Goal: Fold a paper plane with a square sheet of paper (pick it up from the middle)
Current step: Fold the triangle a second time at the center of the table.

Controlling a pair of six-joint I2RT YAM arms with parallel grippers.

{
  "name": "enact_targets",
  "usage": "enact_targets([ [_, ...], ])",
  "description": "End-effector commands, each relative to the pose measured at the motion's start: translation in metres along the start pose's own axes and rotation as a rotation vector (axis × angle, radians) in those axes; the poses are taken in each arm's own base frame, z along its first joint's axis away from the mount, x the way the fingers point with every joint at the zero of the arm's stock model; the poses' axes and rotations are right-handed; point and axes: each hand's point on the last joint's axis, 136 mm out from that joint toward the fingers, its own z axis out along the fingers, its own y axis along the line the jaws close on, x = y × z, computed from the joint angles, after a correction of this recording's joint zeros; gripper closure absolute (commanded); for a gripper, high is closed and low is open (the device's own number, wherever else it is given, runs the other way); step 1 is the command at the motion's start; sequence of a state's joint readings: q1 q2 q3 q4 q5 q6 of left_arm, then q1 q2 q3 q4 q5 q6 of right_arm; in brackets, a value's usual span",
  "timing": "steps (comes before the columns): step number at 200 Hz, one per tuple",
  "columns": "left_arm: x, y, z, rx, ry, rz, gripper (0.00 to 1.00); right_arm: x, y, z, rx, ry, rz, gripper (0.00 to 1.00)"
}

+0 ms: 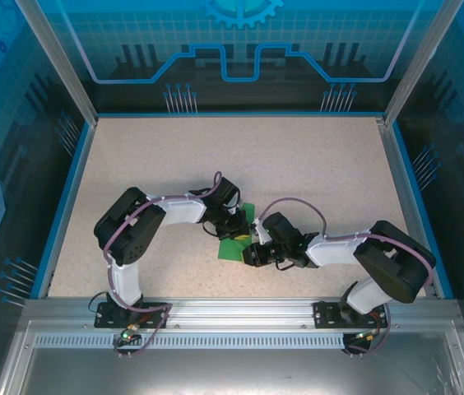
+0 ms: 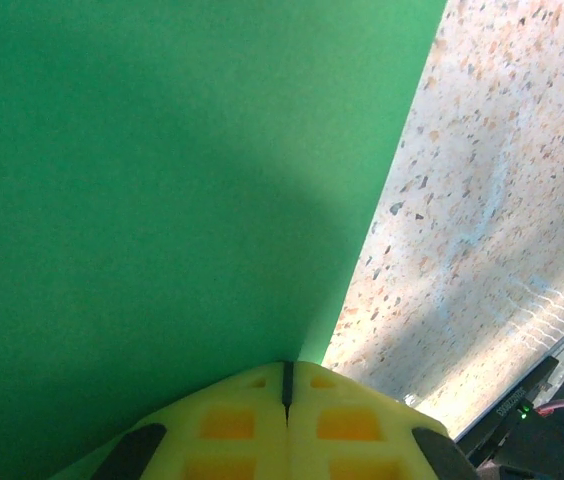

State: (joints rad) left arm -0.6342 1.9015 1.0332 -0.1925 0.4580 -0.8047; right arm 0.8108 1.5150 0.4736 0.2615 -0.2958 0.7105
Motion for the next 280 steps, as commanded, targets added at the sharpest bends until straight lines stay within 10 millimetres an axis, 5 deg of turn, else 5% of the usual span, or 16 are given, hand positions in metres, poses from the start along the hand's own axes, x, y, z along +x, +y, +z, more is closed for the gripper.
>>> enact_targets([
  [1, 0.006, 0.039, 0.013, -0.112, 0.025, -0.043, 0.95, 0.006, -0.008, 0.003, 0.026, 0.022, 0.005, 0.83],
  [145, 0.005, 0.038, 0.014, -0.106, 0.029, -0.042, 0.95, 0.008, -0.023, -0.002, 0.082, 0.021, 0.030, 0.83],
  [280, -0.019, -0.013, -0.024, -0.009, -0.045, 0.041, 0.81, 0.029, -0.046, 0.003, 0.175, 0.110, 0.055, 0.85],
])
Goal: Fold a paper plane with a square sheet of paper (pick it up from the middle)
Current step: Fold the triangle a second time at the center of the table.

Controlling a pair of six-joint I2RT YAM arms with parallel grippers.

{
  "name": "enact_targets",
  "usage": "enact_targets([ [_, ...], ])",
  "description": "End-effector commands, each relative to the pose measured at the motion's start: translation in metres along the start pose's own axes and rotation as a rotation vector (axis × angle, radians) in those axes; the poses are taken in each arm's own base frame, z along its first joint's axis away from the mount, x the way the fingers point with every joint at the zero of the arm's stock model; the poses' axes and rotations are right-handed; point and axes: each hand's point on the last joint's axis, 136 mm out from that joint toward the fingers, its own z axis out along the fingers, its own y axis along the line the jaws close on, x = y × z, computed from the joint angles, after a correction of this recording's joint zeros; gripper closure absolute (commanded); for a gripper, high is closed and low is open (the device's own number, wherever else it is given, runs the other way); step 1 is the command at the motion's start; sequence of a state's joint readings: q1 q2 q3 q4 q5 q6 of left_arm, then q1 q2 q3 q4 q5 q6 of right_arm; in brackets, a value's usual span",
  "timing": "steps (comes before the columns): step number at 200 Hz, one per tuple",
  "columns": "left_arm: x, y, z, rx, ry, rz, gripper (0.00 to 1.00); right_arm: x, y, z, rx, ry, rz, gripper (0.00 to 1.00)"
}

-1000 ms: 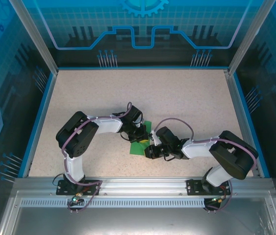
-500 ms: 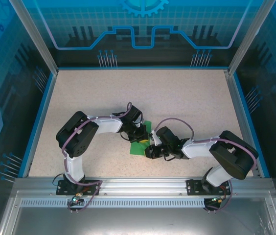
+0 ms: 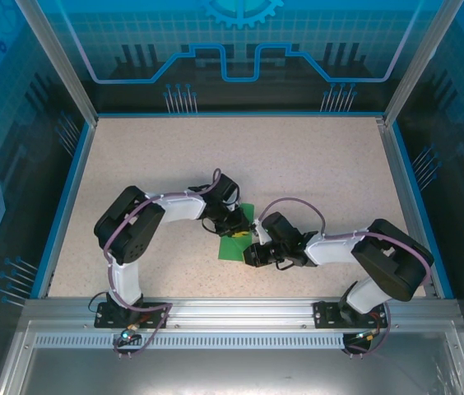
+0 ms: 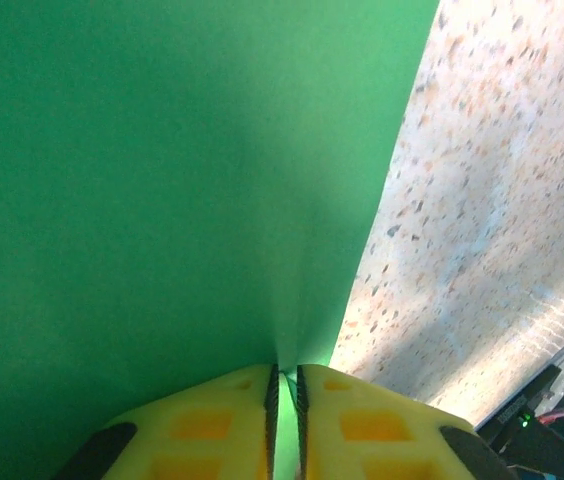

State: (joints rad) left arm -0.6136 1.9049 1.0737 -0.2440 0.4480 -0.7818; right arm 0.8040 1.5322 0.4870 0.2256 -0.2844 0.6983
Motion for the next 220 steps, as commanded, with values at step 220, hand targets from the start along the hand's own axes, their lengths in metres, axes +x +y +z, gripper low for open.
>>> enact_targets([
  [220, 0.032, 0.005, -0.019, -0.007, 0.005, 0.125, 0.71, 0.027, -0.036, 0.005, 0.136, 0.110, 0.050, 0.85],
])
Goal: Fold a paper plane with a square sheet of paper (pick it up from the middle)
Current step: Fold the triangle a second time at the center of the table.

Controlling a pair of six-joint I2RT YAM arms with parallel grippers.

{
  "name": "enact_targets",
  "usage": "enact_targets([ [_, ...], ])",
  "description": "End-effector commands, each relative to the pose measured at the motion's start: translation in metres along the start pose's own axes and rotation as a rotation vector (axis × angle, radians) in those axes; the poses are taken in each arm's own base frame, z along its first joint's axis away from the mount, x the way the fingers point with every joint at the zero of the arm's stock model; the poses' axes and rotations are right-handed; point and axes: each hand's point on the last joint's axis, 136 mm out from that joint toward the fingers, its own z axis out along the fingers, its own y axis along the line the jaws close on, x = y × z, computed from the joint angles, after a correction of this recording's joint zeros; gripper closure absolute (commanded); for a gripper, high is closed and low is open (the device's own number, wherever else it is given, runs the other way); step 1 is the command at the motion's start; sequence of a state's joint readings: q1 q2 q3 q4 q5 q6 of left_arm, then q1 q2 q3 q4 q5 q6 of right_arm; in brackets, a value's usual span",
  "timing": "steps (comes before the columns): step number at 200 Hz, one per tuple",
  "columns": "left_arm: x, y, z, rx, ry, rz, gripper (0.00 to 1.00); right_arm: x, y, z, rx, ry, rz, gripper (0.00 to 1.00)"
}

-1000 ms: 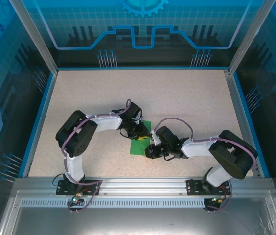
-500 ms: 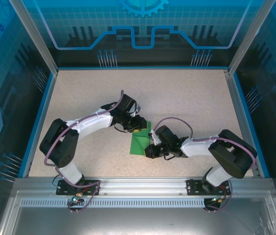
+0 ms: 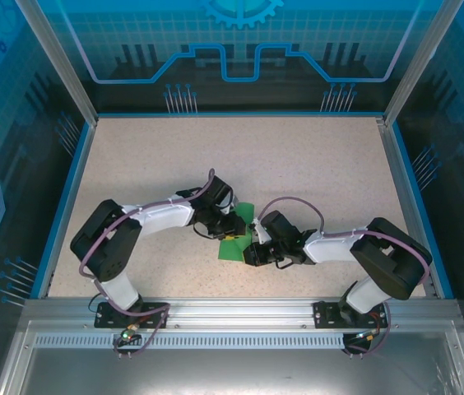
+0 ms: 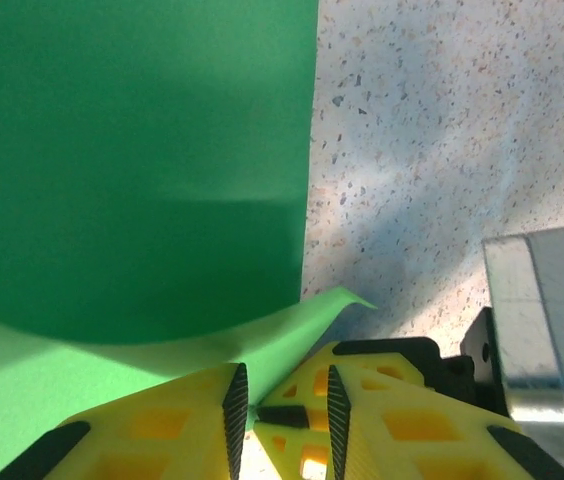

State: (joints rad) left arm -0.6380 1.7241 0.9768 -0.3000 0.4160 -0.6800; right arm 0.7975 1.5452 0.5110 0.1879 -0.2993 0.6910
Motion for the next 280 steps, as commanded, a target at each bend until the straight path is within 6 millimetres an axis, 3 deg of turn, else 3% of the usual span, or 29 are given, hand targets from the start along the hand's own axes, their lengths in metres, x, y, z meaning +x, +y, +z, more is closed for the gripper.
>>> enact_targets([
  [1, 0.004, 0.008, 0.013, -0.001, 0.031, -0.011, 0.71, 0.027, -0.036, 0.005, 0.131, 0.086, 0.044, 0.85],
  [182, -0.014, 0.049, 0.026, -0.128, -0.008, -0.057, 0.72, 0.027, -0.031, -0.001, 0.111, 0.080, 0.039, 0.85],
  [225, -0.008, 0.058, 0.033, -0.145, 0.018, -0.061, 0.72, -0.001, -0.005, -0.023, 0.048, -0.008, 0.035, 0.78],
  [256, -0.005, 0.061, 0.035, -0.147, 0.025, -0.063, 0.72, -0.026, 0.009, -0.047, 0.007, -0.096, 0.043, 0.77],
  [280, -0.006, 0.062, 0.037, -0.141, 0.028, -0.066, 0.72, -0.037, 0.016, -0.054, -0.020, -0.130, 0.049, 0.78],
])
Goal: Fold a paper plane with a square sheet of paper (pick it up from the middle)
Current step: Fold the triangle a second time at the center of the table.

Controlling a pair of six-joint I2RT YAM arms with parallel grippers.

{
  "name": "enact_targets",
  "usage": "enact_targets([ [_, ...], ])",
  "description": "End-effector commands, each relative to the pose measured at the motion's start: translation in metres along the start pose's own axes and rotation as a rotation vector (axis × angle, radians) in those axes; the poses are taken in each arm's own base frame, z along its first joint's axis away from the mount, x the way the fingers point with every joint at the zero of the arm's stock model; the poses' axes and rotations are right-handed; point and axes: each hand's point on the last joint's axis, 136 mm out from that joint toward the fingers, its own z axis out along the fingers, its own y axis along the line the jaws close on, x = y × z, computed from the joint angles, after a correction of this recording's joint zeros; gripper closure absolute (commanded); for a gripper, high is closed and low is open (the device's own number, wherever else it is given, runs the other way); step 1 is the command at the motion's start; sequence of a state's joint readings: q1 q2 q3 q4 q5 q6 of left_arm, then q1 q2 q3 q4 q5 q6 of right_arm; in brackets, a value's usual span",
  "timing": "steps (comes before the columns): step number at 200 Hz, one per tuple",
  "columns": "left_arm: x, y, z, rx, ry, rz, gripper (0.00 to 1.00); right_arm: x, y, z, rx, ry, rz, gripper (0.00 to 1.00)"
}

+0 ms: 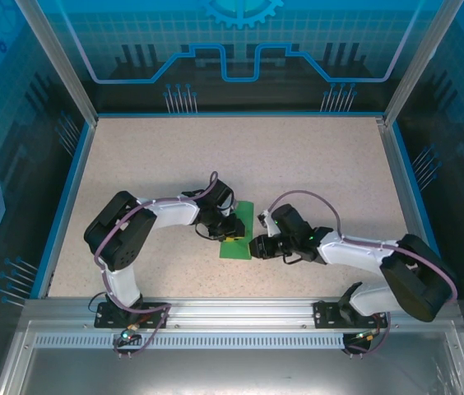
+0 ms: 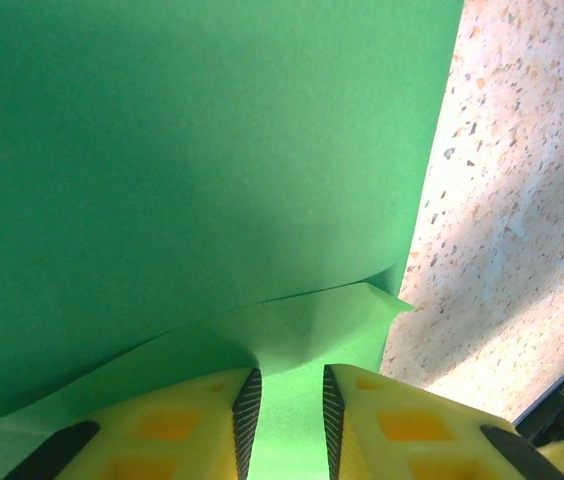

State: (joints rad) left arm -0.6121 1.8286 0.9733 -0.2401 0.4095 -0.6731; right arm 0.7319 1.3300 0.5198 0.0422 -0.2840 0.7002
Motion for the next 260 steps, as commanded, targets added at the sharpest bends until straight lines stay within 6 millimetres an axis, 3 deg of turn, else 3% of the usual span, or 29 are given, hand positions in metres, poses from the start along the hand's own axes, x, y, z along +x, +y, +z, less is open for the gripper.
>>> enact_targets([
  [1, 0.003, 0.036, 0.015, -0.107, 0.016, -0.029, 0.72, -0.013, 0.007, -0.007, -0.013, -0.022, 0.023, 0.78],
  [40, 0.004, 0.037, 0.015, -0.102, 0.012, -0.031, 0.72, -0.017, 0.013, 0.010, -0.058, -0.007, 0.026, 0.82],
  [69, 0.005, 0.036, 0.014, -0.095, 0.014, -0.026, 0.73, -0.011, -0.002, 0.021, -0.011, 0.014, 0.029, 0.83],
  [94, 0.004, 0.031, 0.011, -0.079, 0.008, -0.016, 0.72, -0.012, -0.016, 0.017, 0.043, -0.003, 0.036, 0.83],
  [167, -0.002, 0.009, 0.001, -0.013, -0.010, 0.033, 0.73, -0.054, -0.038, 0.000, 0.081, -0.059, 0.014, 0.77],
  [217, -0.003, 0.001, -0.006, 0.009, -0.021, 0.054, 0.73, -0.073, -0.034, 0.014, 0.024, -0.030, -0.039, 0.73],
  [260, -0.004, -0.003, -0.008, 0.021, -0.024, 0.061, 0.73, -0.072, -0.034, 0.030, -0.009, 0.012, -0.046, 0.71],
])
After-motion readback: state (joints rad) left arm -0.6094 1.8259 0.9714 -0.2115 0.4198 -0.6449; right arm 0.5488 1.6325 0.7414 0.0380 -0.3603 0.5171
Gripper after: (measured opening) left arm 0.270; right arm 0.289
